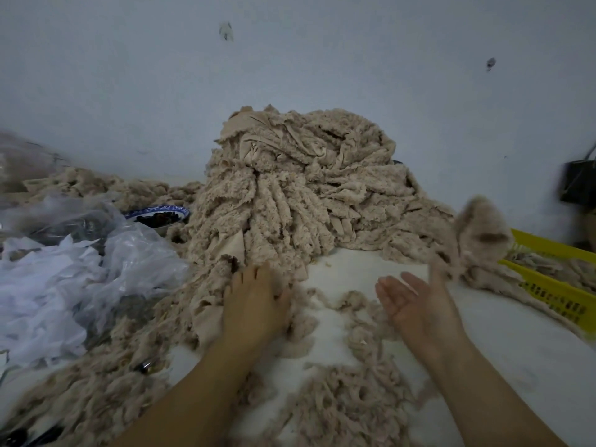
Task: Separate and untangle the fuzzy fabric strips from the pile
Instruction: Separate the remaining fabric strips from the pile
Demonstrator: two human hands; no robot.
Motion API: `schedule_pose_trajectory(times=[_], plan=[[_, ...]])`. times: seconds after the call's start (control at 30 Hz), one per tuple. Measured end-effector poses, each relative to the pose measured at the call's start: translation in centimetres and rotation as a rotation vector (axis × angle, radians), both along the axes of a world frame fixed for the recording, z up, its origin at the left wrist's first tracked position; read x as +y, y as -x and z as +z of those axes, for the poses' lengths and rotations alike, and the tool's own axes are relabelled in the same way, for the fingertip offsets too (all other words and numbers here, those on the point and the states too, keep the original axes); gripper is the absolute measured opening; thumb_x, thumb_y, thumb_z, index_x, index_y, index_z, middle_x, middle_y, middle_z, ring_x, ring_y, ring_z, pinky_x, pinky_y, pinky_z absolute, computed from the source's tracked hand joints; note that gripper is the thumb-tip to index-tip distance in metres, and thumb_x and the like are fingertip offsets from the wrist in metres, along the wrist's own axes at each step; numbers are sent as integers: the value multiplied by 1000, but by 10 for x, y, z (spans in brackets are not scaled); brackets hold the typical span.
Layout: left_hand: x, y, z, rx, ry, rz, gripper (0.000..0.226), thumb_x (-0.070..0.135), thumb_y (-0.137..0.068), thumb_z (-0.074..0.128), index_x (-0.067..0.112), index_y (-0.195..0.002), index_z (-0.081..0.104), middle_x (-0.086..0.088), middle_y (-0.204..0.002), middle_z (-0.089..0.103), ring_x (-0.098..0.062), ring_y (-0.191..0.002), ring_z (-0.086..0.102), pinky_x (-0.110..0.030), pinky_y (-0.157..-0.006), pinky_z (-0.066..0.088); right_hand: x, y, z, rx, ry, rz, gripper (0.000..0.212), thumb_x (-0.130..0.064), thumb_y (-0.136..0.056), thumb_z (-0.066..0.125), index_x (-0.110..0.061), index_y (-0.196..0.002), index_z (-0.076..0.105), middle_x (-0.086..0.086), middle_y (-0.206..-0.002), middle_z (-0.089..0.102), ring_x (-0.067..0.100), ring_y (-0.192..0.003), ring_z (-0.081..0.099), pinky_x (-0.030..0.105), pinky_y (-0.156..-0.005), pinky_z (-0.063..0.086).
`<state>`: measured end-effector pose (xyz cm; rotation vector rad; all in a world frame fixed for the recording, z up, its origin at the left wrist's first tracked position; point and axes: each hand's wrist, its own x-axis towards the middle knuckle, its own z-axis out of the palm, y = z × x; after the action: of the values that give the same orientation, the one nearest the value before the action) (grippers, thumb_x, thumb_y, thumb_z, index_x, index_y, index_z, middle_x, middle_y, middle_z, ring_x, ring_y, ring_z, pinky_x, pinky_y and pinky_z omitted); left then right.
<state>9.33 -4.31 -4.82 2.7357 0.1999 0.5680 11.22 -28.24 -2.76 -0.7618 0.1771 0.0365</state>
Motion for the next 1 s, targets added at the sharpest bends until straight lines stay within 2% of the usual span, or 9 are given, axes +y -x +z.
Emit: schedule_pose_trajectory(times=[0.07, 0.13, 0.2, 0.3, 0.47, 0.57, 0.73, 0.87, 1.0], plan=[[4, -2, -4, 113, -55, 62, 33, 39, -101, 45, 21, -127, 53, -3, -133, 49, -26, -124, 41, -39, -103, 32, 15, 2, -8, -27, 281, 74, 49, -48, -97, 51, -4, -119, 59, 11, -115, 67, 20, -83, 69, 31, -64, 59], [6, -3, -2, 74, -66, 60, 23, 32, -104, 40, 20, -110, 59, 0, -120, 54, -24, -117, 44, -39, -98, 32, 27, 8, -9, -110, 511, 129, 34, -38, -100, 52, -10, -107, 68, 8, -105, 73, 16, -71, 68, 31, -65, 58], [5, -2, 2, -58, -10, -5, 21, 30, -105, 40, 19, -98, 56, 3, -107, 51, -23, -110, 46, -37, -94, 33, 34, 13, -9, -180, 689, 168, 30, -33, -100, 53, -10, -100, 72, 8, -98, 75, 14, -68, 68, 31, -67, 59], [-9, 7, 11, -315, 138, -259, 17, 17, -103, 50, 9, -93, 61, -1, -97, 53, -23, -92, 49, -38, -83, 39, 42, 21, -8, -226, 774, 248, 34, -35, -101, 51, -9, -102, 73, 8, -96, 76, 18, -79, 72, 32, -74, 60], [-61, 34, 23, -240, 222, -757, 17, 13, -101, 46, 6, -92, 59, 1, -95, 50, -15, -86, 49, -28, -75, 42, 50, 27, 1, -124, 496, 404, 46, -45, -100, 46, -9, -103, 74, 10, -102, 76, 16, -98, 72, 32, -84, 53], [-67, 35, 22, -229, 202, -829, 19, 13, -103, 47, 3, -94, 59, 3, -96, 47, -14, -87, 48, -30, -75, 42, 46, 26, 0, -132, 485, 386, 34, -21, -104, 43, 0, -93, 68, 12, -93, 70, 16, -89, 70, 27, -77, 54], [-66, 32, 14, -207, 167, -780, 18, 18, -105, 43, 7, -100, 56, 4, -97, 46, -16, -80, 49, -33, -70, 42, 47, 20, -1, -67, 537, 237, 17, -12, -99, 45, -8, -86, 55, 13, -81, 50, 25, -82, 50, 37, -74, 45], [-58, 22, 8, -145, 84, -594, 22, 38, -103, 47, 20, -114, 51, 4, -109, 56, -15, -90, 56, -37, -75, 48, 42, 16, 3, 39, 308, 156, 37, -20, -104, 41, 5, -114, 65, 28, -107, 70, 37, -107, 65, 43, -91, 53], [-36, 12, 6, -83, 22, -431, 26, 27, -104, 44, 21, -127, 54, 3, -123, 55, -19, -97, 58, -35, -79, 49, 32, 10, 7, 77, 89, 88, 34, -25, -107, 40, -2, -112, 65, 14, -105, 74, 26, -99, 70, 37, -68, 59]])
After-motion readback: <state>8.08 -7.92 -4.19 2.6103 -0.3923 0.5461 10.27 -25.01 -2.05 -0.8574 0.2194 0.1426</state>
